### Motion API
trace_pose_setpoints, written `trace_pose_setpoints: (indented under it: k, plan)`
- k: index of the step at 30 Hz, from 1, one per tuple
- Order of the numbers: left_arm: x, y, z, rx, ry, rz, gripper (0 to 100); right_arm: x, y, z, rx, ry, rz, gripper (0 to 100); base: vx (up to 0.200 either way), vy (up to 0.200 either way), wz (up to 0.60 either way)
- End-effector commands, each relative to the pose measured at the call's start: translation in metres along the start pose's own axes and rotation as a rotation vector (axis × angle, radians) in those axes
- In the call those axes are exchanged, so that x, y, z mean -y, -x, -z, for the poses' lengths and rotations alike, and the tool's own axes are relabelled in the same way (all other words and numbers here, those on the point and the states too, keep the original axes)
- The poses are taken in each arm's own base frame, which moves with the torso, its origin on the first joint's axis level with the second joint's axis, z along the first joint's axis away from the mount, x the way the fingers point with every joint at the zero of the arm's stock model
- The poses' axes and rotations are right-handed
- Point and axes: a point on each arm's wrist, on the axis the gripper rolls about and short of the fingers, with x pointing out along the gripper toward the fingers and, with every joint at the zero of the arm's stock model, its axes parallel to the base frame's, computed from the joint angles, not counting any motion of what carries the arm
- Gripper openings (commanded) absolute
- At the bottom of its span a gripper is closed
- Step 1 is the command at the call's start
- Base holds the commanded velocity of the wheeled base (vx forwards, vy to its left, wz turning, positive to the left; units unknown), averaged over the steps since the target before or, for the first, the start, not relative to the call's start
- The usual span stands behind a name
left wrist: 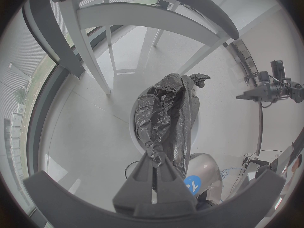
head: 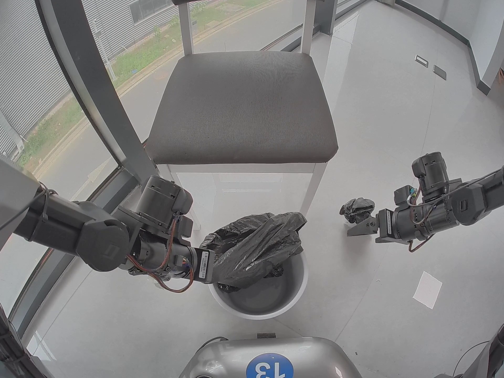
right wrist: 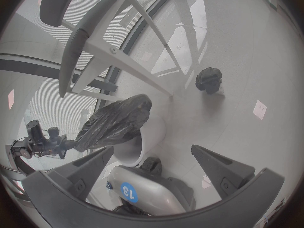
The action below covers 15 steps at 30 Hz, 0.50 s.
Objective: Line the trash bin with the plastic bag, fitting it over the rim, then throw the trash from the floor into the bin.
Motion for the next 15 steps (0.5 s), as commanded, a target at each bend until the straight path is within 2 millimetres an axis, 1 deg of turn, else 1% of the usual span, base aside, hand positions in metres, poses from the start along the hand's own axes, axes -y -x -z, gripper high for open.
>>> trace_pose_setpoints:
  k: [1, 4, 6, 7, 8, 11, 12, 13, 15]
  plan:
    - [0.007, 0.005, 0.001, 0.008, -0.016, 0.015, 0, 0.004, -0.029, -0.016, 0.013, 0.007, 0.031, 100, 0.0, 0.0, 0.0]
    - [0.009, 0.007, 0.001, 0.014, -0.022, 0.02, 0, 0.006, -0.046, -0.027, 0.022, -0.001, 0.031, 100, 0.0, 0.0, 0.0]
    - [0.011, 0.008, 0.001, 0.016, -0.026, 0.025, 0, 0.003, -0.053, -0.035, 0.036, -0.028, 0.018, 100, 0.0, 0.0, 0.0]
    - [0.011, 0.008, 0.001, 0.016, -0.026, 0.025, 0, 0.003, -0.053, -0.036, 0.038, -0.032, 0.017, 100, 0.0, 0.0, 0.0]
    - [0.012, 0.009, 0.001, 0.018, -0.027, 0.027, 0, -0.004, -0.057, -0.045, 0.067, -0.066, -0.011, 100, 0.0, 0.0, 0.0]
    - [0.013, 0.011, 0.001, 0.022, -0.026, 0.031, 0, -0.017, -0.065, -0.058, 0.122, -0.102, -0.068, 100, 0.0, 0.0, 0.0]
    - [0.013, 0.011, 0.001, 0.022, -0.026, 0.031, 0, -0.017, -0.065, -0.058, 0.122, -0.102, -0.068, 100, 0.0, 0.0, 0.0]
    - [0.014, 0.012, 0.001, 0.026, -0.025, 0.033, 0, -0.024, -0.071, -0.064, 0.148, -0.105, -0.096, 100, 0.0, 0.0, 0.0]
    - [0.014, 0.014, 0.0, 0.032, -0.025, 0.035, 0, -0.035, -0.073, -0.067, 0.158, -0.098, -0.12, 100, 0.0, 0.0, 0.0]
